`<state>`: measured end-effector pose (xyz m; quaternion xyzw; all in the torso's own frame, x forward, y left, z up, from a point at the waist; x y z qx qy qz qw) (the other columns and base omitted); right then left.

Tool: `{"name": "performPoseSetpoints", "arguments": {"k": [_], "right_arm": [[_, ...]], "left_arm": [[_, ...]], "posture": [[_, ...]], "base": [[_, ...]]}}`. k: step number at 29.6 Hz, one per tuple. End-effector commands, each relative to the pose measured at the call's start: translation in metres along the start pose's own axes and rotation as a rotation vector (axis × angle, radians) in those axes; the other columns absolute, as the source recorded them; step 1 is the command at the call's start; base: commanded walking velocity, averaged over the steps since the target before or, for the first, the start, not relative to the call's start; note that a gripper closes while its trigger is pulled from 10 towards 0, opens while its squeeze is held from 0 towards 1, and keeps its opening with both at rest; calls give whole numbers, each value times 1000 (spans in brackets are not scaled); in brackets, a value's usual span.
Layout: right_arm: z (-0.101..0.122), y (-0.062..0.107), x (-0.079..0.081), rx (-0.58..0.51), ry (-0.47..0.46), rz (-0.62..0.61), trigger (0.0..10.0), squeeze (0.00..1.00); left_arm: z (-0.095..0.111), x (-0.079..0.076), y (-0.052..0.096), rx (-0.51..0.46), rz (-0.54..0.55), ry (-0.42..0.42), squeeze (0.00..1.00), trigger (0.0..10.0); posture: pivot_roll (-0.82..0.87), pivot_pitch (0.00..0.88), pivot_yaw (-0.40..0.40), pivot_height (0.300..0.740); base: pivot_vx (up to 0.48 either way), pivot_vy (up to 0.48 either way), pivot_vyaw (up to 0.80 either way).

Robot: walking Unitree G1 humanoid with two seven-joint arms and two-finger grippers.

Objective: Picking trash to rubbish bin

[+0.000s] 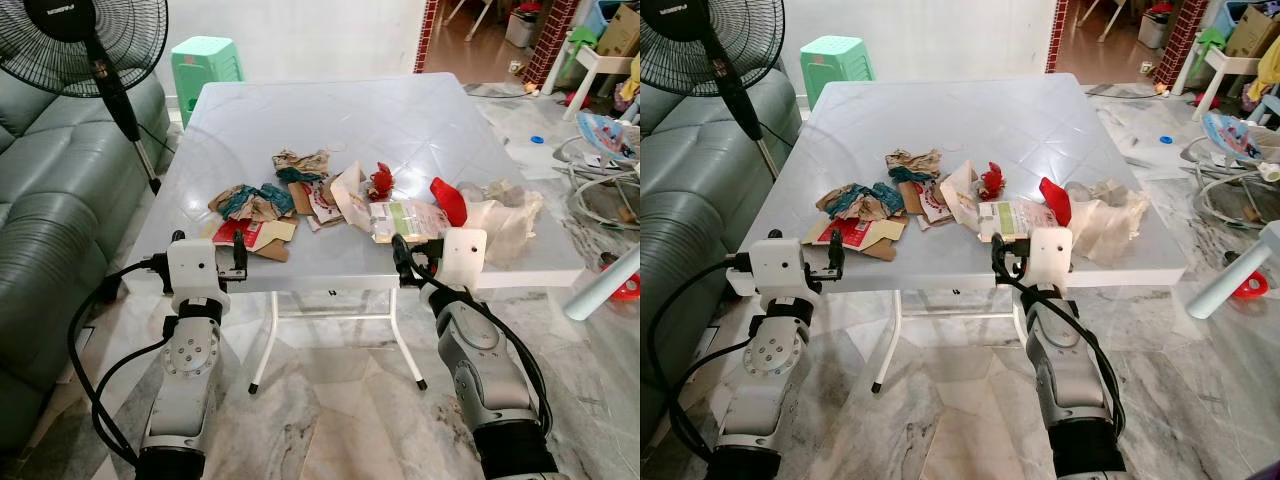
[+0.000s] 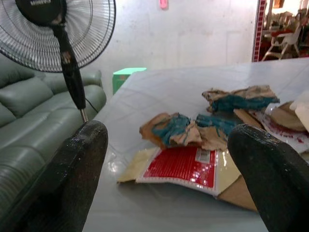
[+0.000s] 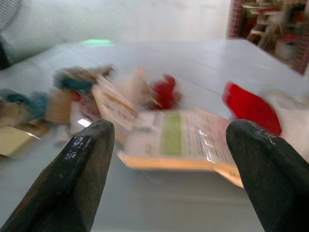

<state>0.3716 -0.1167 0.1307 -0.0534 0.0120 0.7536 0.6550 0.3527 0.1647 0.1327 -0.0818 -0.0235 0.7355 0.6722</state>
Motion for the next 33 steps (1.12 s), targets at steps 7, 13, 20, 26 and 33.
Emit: {"name": "performPoseSetpoints", "arguments": {"k": [7, 13, 20, 26, 33], "right_arm": [[14, 1, -8, -42, 3, -33, 10000, 0], [13, 4, 9, -33, 14, 30, 10000, 0], [10, 3, 9, -12, 18, 33, 10000, 0], [17, 3, 20, -36, 28, 110, 10000, 0], [32, 9, 39, -94, 72, 240, 10000, 0]], "left_arm": [[18, -3, -1, -77, -25, -25, 0, 10000], [7, -1, 1, -27, -17, 36, 1000, 10000], [5, 0, 0, -22, 8, 24, 1000, 10000], [-24, -6, -3, 127, 14, 120, 0, 10000], [-33, -15, -14, 190, 12, 250, 0, 10000]], "posture": [[25, 15, 11, 740], [26, 22, 15, 740], [26, 26, 11, 740], [22, 32, 6, 740], [-3, 44, 8, 740]], "base": [[0, 0, 0], [0, 0, 0], [0, 0, 0], [0, 0, 0], [0, 0, 0]]}}
Point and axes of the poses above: a point about 5 cm out from each wrist's last joint towards the gripper, its own y axis pointing back from the gripper into the wrist, its own z axis along the axis of the wrist's last joint, x = y × z, the point moved 6 cm from there along -y, pointing out of the wrist towards the gripper, and after that the axes turned 10 degrees about y, right-handed, at the moved point
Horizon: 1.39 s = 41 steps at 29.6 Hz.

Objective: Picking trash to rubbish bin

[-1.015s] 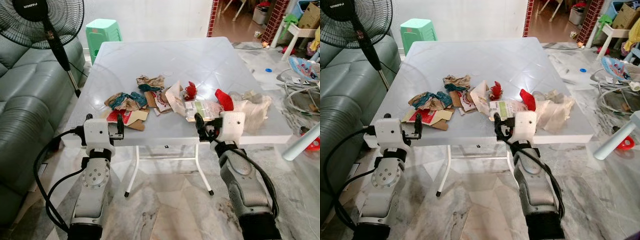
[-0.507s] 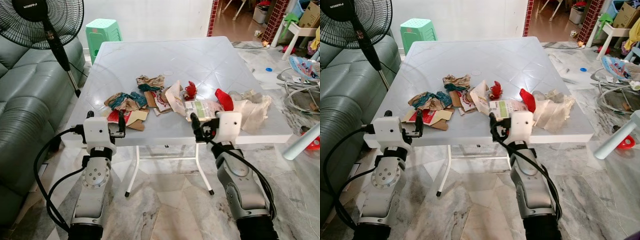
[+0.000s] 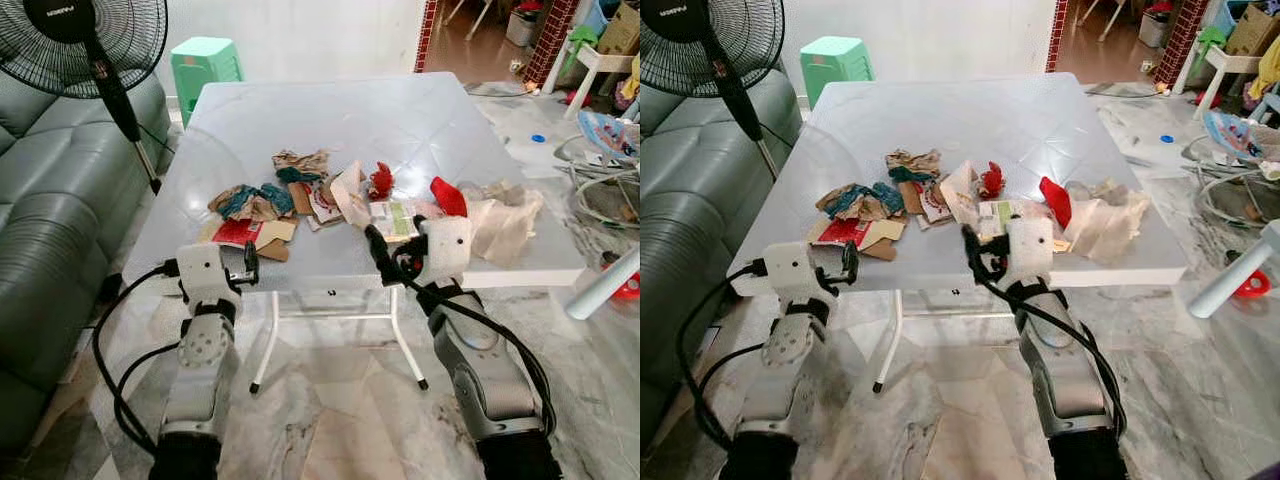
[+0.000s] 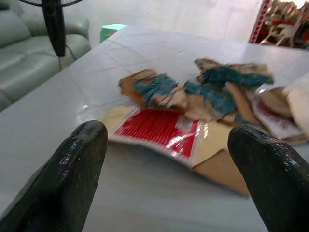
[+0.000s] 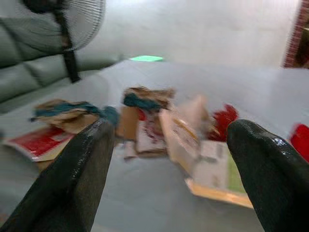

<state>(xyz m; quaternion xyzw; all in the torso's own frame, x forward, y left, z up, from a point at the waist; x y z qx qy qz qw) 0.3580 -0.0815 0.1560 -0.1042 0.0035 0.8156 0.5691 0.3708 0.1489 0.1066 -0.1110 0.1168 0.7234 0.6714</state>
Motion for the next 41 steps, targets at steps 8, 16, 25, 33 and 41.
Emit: {"name": "performPoseSetpoints", "arguments": {"k": [8, 16, 25, 33, 41], "right_arm": [[5, 5, 13, -9, 43, 101, 10000, 0], [25, -2, -12, -74, 100, -20, 10000, 0], [32, -7, -20, -94, 113, -47, 10000, 0], [31, -10, -16, -97, 118, -52, 10000, 0], [31, -11, -16, -103, 121, -55, 10000, 0]], "left_arm": [[17, -21, -5, -26, -62, 107, 0, 10000], [53, -26, 9, -182, -82, 77, 0, 10000], [71, -32, 10, -247, -116, 40, 0, 10000], [66, -34, 10, -225, -124, 27, 0, 10000], [67, -32, 9, -226, -119, 26, 0, 10000]], "posture": [[-3, 57, 5, 740], [12, 64, -10, 740], [15, 48, -9, 740], [19, 34, 0, 740], [22, 32, 2, 740]], "base": [[0, 0, 0], [0, 0, 0], [156, 0, 0], [340, 0, 0], [337, 0, 0]]}}
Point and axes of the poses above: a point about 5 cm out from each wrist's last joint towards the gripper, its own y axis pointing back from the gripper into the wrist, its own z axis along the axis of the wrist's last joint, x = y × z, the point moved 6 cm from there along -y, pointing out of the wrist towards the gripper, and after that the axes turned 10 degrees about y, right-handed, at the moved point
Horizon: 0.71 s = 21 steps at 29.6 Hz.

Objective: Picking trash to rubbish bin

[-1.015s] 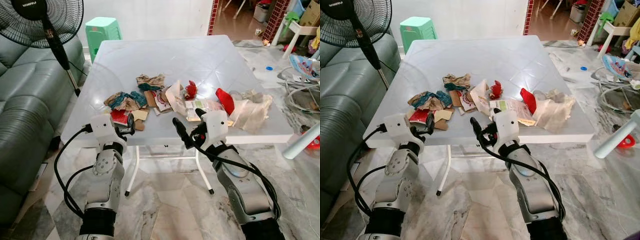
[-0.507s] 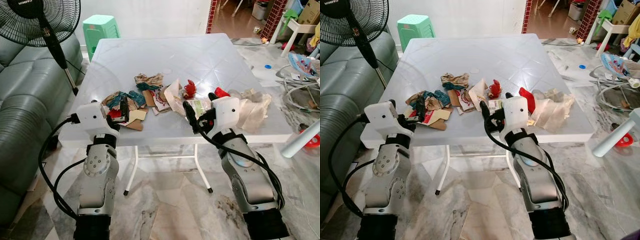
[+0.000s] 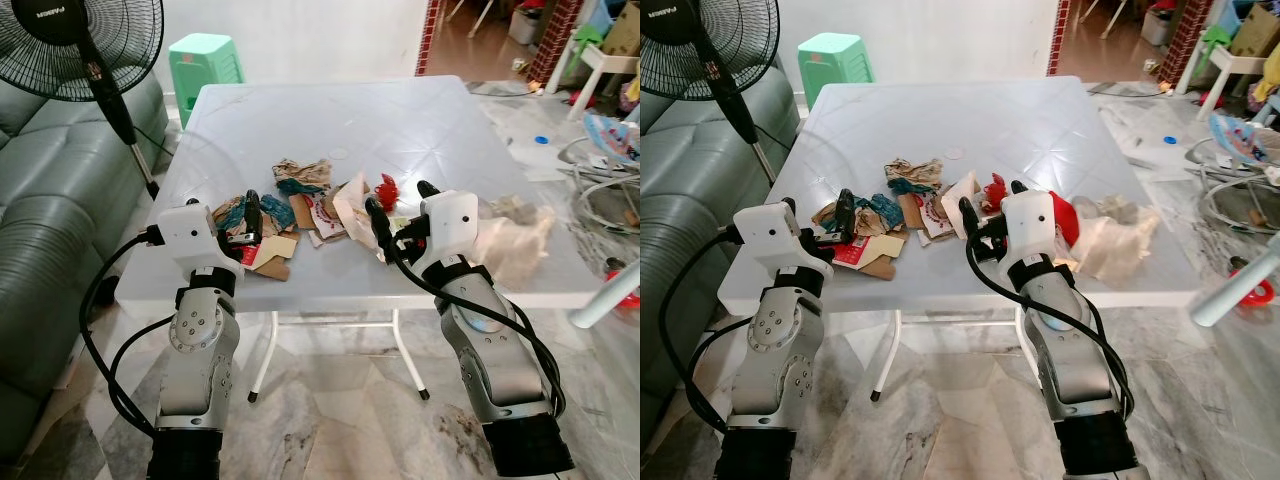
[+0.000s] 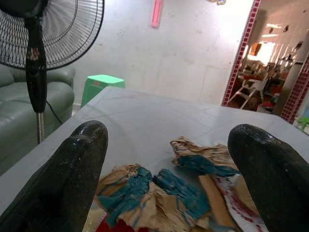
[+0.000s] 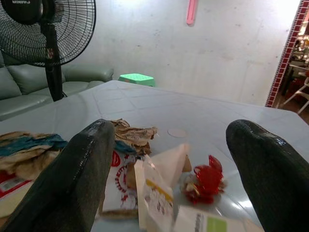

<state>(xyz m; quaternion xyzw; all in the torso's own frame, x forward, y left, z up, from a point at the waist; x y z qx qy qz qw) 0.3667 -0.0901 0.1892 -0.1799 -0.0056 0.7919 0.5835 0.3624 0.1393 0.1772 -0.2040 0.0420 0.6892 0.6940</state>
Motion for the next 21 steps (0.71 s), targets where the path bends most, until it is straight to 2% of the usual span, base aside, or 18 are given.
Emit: {"name": "performPoseSetpoints", "arguments": {"k": [1, 7, 15, 19, 21], "right_arm": [[0, -3, 1, -5, 2, -4, 10000, 0], [0, -3, 4, -6, -1, -1, 10000, 0], [0, -3, 6, -8, 1, 5, 10000, 0], [0, -3, 6, -8, 3, 6, 10000, 0], [0, -3, 6, -8, 3, 10, 10000, 0]], "left_arm": [[3, -1, -2, -5, -3, -11, 0, 10000], [1, 0, -1, 3, 5, -17, 0, 10000], [-5, 2, 2, 28, 18, -28, 0, 10000], [-7, 8, 5, 36, 52, -49, 0, 10000], [-10, 17, 6, 59, 100, -67, 0, 10000]], "posture": [[24, 31, 3, 740], [28, 34, 4, 740], [29, 36, 6, 740], [28, 39, 4, 740], [27, 40, 4, 740]], "base": [[334, 0, 0], [324, 0, 0], [0, 0, 0], [0, 0, 0], [0, 0, 0]]}}
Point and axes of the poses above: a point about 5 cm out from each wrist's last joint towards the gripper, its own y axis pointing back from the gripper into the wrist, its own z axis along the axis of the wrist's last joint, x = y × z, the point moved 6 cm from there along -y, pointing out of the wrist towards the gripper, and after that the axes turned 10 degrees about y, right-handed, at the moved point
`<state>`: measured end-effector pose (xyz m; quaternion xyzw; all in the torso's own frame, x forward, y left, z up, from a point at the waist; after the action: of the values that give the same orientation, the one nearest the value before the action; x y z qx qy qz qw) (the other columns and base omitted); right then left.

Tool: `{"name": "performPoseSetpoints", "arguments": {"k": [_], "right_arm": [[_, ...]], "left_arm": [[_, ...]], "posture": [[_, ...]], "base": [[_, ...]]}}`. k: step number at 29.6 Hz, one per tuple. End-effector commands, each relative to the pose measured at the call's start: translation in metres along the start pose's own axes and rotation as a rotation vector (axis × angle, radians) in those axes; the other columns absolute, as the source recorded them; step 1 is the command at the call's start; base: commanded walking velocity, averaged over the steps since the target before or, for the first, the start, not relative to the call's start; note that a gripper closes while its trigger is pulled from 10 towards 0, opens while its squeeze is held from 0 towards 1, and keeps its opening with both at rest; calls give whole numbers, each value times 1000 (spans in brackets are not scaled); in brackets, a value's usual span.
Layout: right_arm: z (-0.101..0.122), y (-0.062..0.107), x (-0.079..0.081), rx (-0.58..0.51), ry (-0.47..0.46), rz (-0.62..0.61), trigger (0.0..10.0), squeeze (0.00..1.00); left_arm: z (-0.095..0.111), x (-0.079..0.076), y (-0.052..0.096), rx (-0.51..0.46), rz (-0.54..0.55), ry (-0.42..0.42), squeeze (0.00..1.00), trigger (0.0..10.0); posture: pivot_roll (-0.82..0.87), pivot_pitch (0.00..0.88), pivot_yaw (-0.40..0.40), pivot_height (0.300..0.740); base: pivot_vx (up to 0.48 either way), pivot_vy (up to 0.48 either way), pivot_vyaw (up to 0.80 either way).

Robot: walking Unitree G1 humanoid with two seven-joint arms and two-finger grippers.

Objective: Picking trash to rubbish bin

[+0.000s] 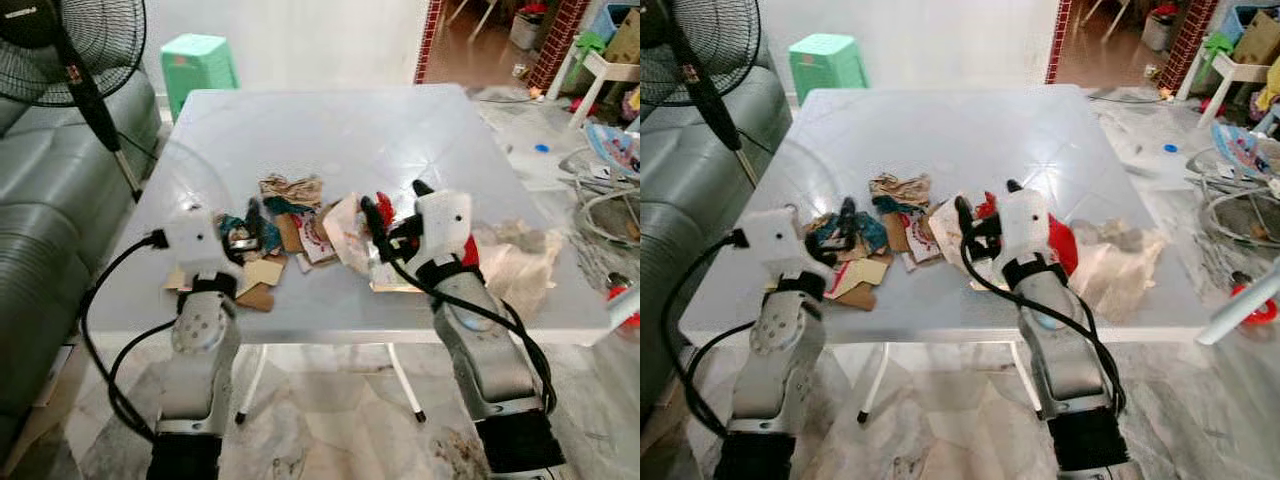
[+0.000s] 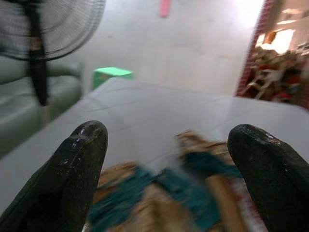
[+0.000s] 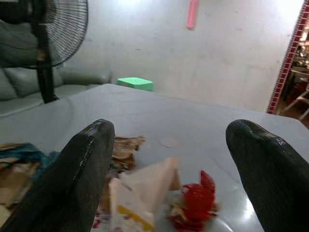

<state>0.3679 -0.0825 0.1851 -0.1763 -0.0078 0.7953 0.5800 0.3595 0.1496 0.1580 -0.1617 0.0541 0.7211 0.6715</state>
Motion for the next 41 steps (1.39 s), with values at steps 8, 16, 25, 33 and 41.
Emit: {"name": "performPoseSetpoints", "arguments": {"k": [8, 16, 25, 33, 41], "right_arm": [[2, 1, 6, -6, -7, 76, 10000, 0], [8, 6, 35, -17, -54, 287, 10000, 0], [4, 19, 50, 8, -57, 428, 10000, 0], [9, 30, 61, 4, -73, 516, 10000, 0], [11, 36, 63, 6, -58, 549, 10000, 0]], "left_arm": [[-15, 22, 12, 148, 109, 84, 0, 10000], [-44, 39, 27, 298, 253, 285, 0, 10000], [-78, 27, 31, 499, 251, 447, 0, 10000], [-85, 13, 17, 530, 218, 592, 0, 10000], [-95, 19, 8, 540, 261, 697, 0, 10000]], "posture": [[30, 46, 2, 740], [26, 50, -3, 740], [11, 48, -3, 740], [0, 51, -3, 740], [-33, 54, -2, 740]], "base": [[0, 0, 0], [0, 0, 0], [0, 0, 0], [0, 0, 0], [0, 0, 0]]}}
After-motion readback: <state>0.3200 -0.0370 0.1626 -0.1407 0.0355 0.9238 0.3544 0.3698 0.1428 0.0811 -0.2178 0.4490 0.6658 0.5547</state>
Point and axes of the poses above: a point about 5 cm out from each wrist's last joint towards the gripper, its own y axis pointing back from the gripper into the wrist, its own z axis along the axis of the wrist's last joint, x = y × z, the point moved 6 cm from there along -y, pointing out of the wrist towards the gripper, and after that the axes turned 10 degrees about y, right-handed, at the moved point
